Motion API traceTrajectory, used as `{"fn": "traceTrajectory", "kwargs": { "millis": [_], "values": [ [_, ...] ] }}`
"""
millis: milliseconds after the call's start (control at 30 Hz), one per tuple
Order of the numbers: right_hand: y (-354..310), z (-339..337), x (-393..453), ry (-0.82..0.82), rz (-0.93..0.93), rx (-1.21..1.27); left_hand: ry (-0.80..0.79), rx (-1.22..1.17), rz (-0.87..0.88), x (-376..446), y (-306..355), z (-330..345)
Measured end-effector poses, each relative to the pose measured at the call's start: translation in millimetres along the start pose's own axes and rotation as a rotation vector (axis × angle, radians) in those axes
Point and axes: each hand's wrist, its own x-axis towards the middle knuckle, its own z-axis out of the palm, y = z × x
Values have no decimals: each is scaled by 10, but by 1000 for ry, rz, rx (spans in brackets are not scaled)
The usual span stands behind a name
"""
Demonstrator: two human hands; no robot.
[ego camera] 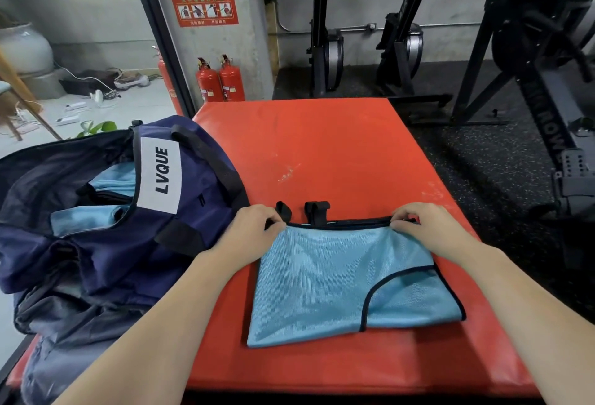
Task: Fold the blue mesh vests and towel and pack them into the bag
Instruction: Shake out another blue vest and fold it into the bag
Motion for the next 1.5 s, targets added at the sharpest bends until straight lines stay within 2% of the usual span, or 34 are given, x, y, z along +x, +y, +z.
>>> {"fn": "traceTrajectory", "kwargs": {
  "millis": [133,300,367,500,600,667,967,1200,1333,1500],
  "values": [
    [8,17,13,81,42,44,65,73,-84,44,15,90],
    [8,129,49,122,76,-142,153,97,-135,63,113,128],
    [2,146,63,131,35,-198,131,99,-157,49,169,109],
    [14,136,57,38,-21,-225,-41,191,-216,5,246,83],
    [22,101,24,40,-24,-227,-108,283,-268,-27,262,40],
    [23,93,7,52,-33,-235,-85,349,-273,-48,296,7],
    [-26,152,16,36,-77,-301,43,219,-359,-90,470,157],
    [-36,-57,-96,2,-12,-415,-6,394,-196,74,514,484],
    [-16,-225,-321,-131,66,-355,-106,381,-133,313,701,763],
    [-128,-196,-714,-366,18,-303,-253,328,-12,483,1148,1058]
  ]
}}
